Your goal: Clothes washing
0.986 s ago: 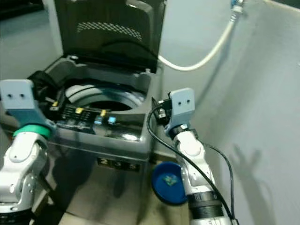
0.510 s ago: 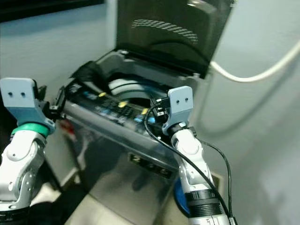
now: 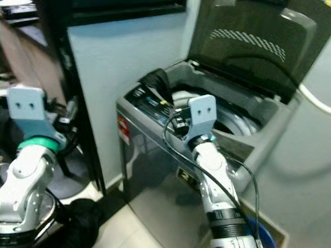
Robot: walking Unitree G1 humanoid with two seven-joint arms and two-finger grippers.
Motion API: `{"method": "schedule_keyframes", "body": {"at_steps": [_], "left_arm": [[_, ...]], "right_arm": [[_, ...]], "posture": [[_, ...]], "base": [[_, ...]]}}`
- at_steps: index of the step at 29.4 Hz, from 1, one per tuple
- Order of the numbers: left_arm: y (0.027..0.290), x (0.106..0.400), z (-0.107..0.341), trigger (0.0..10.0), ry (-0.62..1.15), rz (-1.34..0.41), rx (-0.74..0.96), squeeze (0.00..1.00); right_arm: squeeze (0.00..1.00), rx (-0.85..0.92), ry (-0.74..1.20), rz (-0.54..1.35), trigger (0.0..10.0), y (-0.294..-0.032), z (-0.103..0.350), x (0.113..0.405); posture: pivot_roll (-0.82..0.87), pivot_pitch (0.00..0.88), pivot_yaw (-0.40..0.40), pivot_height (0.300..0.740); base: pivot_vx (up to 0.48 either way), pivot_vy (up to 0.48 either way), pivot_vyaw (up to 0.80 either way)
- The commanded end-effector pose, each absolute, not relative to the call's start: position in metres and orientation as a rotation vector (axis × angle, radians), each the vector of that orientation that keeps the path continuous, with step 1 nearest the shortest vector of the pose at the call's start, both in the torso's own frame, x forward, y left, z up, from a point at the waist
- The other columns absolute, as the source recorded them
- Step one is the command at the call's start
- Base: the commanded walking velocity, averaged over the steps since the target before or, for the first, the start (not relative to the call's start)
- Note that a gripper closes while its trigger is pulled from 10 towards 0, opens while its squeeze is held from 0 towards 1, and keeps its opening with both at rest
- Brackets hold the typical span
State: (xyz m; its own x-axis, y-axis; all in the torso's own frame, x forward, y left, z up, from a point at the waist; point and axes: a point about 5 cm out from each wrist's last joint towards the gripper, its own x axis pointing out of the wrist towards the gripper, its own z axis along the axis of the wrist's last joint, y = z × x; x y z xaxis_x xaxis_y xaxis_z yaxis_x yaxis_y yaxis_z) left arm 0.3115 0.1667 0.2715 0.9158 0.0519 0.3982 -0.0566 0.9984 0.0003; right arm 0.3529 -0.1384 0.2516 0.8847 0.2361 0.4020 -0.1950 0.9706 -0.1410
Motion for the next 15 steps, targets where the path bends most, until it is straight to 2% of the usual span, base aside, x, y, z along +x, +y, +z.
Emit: {"method": "schedule_keyframes", "body": {"at_steps": [1, 15], "left_arm": [[0.1676, 0.312, 0.2685, 10.0, -0.392, 0.06, -0.004, 0.0], [0.1665, 0.3114, 0.2692, 10.0, -0.396, 0.056, -0.003, 0.0]], "right_arm": [[0.0, -0.097, -0.42, 0.223, 10.0, -0.1387, 0.2476, 0.3527], [0.0, -0.098, -0.426, 0.225, 10.0, -0.1386, 0.249, 0.3527]], "posture": [[-0.01, 0.037, -0.006, 0.74], [-0.01, 0.032, -0.006, 0.74]], "base": [[0.0, 0.0, 0.8], [0.0, 0.0, 0.8]]}}
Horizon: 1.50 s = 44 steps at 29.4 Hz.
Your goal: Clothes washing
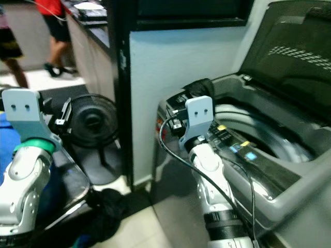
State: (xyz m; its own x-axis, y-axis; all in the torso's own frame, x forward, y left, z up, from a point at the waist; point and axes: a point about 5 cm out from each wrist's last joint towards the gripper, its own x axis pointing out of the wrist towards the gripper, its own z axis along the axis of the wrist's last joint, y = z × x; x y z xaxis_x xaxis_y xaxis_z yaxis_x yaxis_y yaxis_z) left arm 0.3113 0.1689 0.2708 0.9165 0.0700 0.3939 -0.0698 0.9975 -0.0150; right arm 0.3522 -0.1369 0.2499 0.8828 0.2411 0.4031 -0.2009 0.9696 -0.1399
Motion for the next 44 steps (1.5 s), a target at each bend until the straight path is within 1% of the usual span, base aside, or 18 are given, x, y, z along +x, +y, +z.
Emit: {"method": "schedule_keyframes", "body": {"at_steps": [1, 12, 26, 30, 34, 36, 37, 38, 41, 42, 43, 44], "left_arm": [[0.166, 0.311, 0.269, 10.0, -0.396, 0.056, -0.003, 0.0], [0.166, 0.312, 0.271, 10.0, -0.395, 0.047, -0.012, 0.0], [0.166, 0.311, 0.272, 10.0, -0.405, 0.039, -0.026, 0.0], [0.165, 0.311, 0.271, 10.0, -0.392, 0.036, -0.026, 0.0], [0.161, 0.313, 0.259, 10.0, -0.317, 0.025, -0.035, 0.0], [0.162, 0.318, 0.239, 10.0, -0.194, 0.049, -0.03, 0.0], [0.162, 0.318, 0.239, 10.0, -0.194, 0.049, -0.03, 0.0], [0.165, 0.319, 0.216, 10.0, -0.099, 0.087, -0.016, 0.0], [0.167, 0.318, 0.206, 10.0, -0.076, 0.139, -0.038, 0.0], [0.167, 0.317, 0.202, 10.0, -0.063, 0.131, -0.058, 0.0], [0.167, 0.317, 0.202, 10.0, -0.063, 0.131, -0.058, 0.0], [0.17, 0.317, 0.195, 10.0, -0.055, 0.155, -0.084, 0.0]], "right_arm": [[0.0, -0.098, -0.426, 0.225, 10.0, -0.139, 0.249, 0.353], [0.0, -0.08, -0.43, 0.218, 10.0, -0.14, 0.249, 0.353], [0.0, -0.035, -0.415, 0.215, 10.0, -0.141, 0.245, 0.354], [0.0, -0.03, -0.415, 0.216, 10.0, -0.142, 0.245, 0.354], [0.0, -0.027, -0.41, 0.221, 10.0, -0.141, 0.245, 0.354], [0.0, -0.018, -0.393, 0.23, 10.0, -0.14, 0.243, 0.354], [0.0, -0.018, -0.393, 0.23, 10.0, -0.14, 0.243, 0.354], [0.0, -0.014, -0.325, 0.237, 10.0, -0.137, 0.233, 0.356], [0.0, -0.04, -0.291, 0.228, 10.0, -0.137, 0.221, 0.356], [0.0, -0.047, -0.248, 0.22, 10.0, -0.138, 0.212, 0.356], [0.0, -0.047, -0.248, 0.22, 10.0, -0.138, 0.212, 0.356], [0.0, -0.072, -0.206, 0.218, 10.0, -0.138, 0.201, 0.356]], "posture": [[-0.01, 0.032, -0.006, 0.74], [-0.01, 0.042, -0.003, 0.74], [0.0, 0.046, -0.003, 0.74], [0.0, 0.047, -0.003, 0.74], [0.0, 0.048, -0.005, 0.74], [0.0, 0.049, -0.007, 0.74], [0.0, 0.049, -0.007, 0.74], [-0.01, 0.051, -0.006, 0.74], [-0.01, 0.05, -0.008, 0.74], [0.0, 0.051, -0.01, 0.74], [0.0, 0.051, -0.01, 0.74], [0.0, 0.05, -0.01, 0.74]], "base": [[0.0, 0.0, 0.8], [0.0, 0.0, 0.8], [0.0, 0.446, 0.0], [0.0, 0.161, 0.0], [0.0, 0.0, 0.0], [0.0, 0.0, 0.0], [0.0, 0.0, 0.0], [0.0, 0.0, 0.0], [0.0, 0.0, 0.0], [0.0, 0.0, 0.0], [0.0, 0.0, 0.0], [0.0, 0.0, 0.0]]}}
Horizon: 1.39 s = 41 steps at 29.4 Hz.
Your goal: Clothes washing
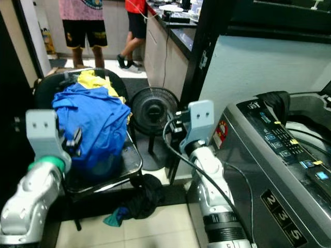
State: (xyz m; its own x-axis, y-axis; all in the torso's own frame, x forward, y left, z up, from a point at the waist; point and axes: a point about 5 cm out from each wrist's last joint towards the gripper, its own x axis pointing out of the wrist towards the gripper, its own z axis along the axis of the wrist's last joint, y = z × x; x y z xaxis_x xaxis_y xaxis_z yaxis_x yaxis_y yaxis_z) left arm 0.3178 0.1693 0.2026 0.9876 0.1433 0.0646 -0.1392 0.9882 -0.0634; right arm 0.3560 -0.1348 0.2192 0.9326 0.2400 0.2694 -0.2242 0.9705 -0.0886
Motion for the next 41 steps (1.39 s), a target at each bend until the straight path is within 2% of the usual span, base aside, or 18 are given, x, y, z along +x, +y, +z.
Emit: {"method": "schedule_keyframes", "body": {"at_steps": [1, 4, 5, 6, 7, 10, 27, 32, 41], "left_arm": [[0.17, 0.317, 0.195, 10.0, -0.055, 0.155, -0.084, 0.0], [0.174, 0.315, 0.179, 10.0, -0.006, 0.163, -0.107, 0.0], [0.175, 0.308, 0.143, 10.0, 0.1, 0.128, -0.073, 0.0], [0.175, 0.308, 0.143, 10.0, 0.1, 0.128, -0.073, 0.0], [0.174, 0.299, 0.117, 10.0, 0.156, 0.115, 0.009, 0.0], [0.172, 0.291, 0.102, 10.0, 0.199, 0.109, 0.022, 0.0], [0.161, 0.293, 0.11, 10.0, 0.109, 0.089, -0.006, 0.0], [0.171, 0.295, 0.113, 10.0, 0.074, 0.085, 0.033, 0.0], [0.177, 0.298, 0.118, 10.0, 0.046, 0.101, 0.04, 0.0]], "right_arm": [[0.0, -0.072, -0.206, 0.218, 10.0, -0.138, 0.201, 0.356], [0.0, -0.125, -0.142, 0.206, 10.0, -0.138, 0.183, 0.355], [0.0, -0.205, -0.068, 0.197, 10.0, -0.137, 0.153, 0.351], [0.0, -0.205, -0.068, 0.197, 10.0, -0.137, 0.153, 0.351], [0.0, -0.229, 0.009, 0.16, 10.0, -0.143, 0.13, 0.347], [0.0, -0.215, 0.056, 0.153, 10.0, -0.148, 0.119, 0.343], [0.0, -0.134, 0.06, 0.25, 10.0, -0.141, 0.114, 0.338], [0.0, -0.098, 0.035, 0.277, 10.0, -0.13, 0.108, 0.337], [0.0, -0.076, 0.03, 0.289, 10.0, -0.125, 0.107, 0.335]], "posture": [[0.0, 0.05, -0.01, 0.74], [-0.01, 0.049, -0.011, 0.74], [-0.01, 0.047, -0.008, 0.74], [-0.01, 0.047, -0.008, 0.74], [-0.01, 0.05, -0.009, 0.74], [-0.01, 0.05, -0.009, 0.74], [-0.01, 0.05, -0.005, 0.74], [0.04, 0.045, 0.045, 0.74], [0.04, 0.043, 0.049, 0.74]], "base": [[0.0, 0.0, 0.0], [0.0, 0.0, 0.0], [0.0, 0.0, 0.0], [0.0, 0.0, 0.0], [0.0, 0.0, 0.0], [0.0, 0.0, 0.0], [0.0, 0.0, 0.0], [0.0, 0.0, 0.0], [0.0, 0.0, 0.0]]}}
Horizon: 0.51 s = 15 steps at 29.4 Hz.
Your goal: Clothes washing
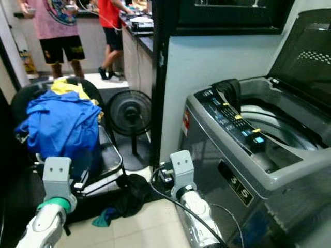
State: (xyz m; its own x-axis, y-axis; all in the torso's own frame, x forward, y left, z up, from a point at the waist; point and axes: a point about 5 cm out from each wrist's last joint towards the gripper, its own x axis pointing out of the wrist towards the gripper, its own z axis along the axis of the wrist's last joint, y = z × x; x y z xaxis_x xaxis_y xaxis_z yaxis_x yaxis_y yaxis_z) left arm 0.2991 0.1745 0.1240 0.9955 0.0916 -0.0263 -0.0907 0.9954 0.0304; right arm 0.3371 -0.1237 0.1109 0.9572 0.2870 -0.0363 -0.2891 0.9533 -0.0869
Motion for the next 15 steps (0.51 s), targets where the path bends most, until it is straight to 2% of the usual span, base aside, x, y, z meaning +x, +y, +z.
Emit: {"method": "schedule_keyframes", "body": {"at_steps": [1, 15], "left_arm": [[0.1767, 0.2982, 0.1178, 10.0, 0.046, 0.101, 0.04, 0.0], [0.169, 0.2983, 0.1204, 10.0, 0.011, 0.105, -0.003, 0.0]], "right_arm": [[0.0, -0.076, 0.03, 0.289, 10.0, -0.1254, 0.1072, 0.3354], [0.0, -0.072, 0.006, 0.327, 10.0, -0.1251, 0.1087, 0.3345]], "posture": [[0.04, 0.043, 0.049, 0.74], [0.02, 0.038, 0.012, 0.74]], "base": [[0.0, 0.0, 0.0], [0.0, 0.0, 0.0]]}}
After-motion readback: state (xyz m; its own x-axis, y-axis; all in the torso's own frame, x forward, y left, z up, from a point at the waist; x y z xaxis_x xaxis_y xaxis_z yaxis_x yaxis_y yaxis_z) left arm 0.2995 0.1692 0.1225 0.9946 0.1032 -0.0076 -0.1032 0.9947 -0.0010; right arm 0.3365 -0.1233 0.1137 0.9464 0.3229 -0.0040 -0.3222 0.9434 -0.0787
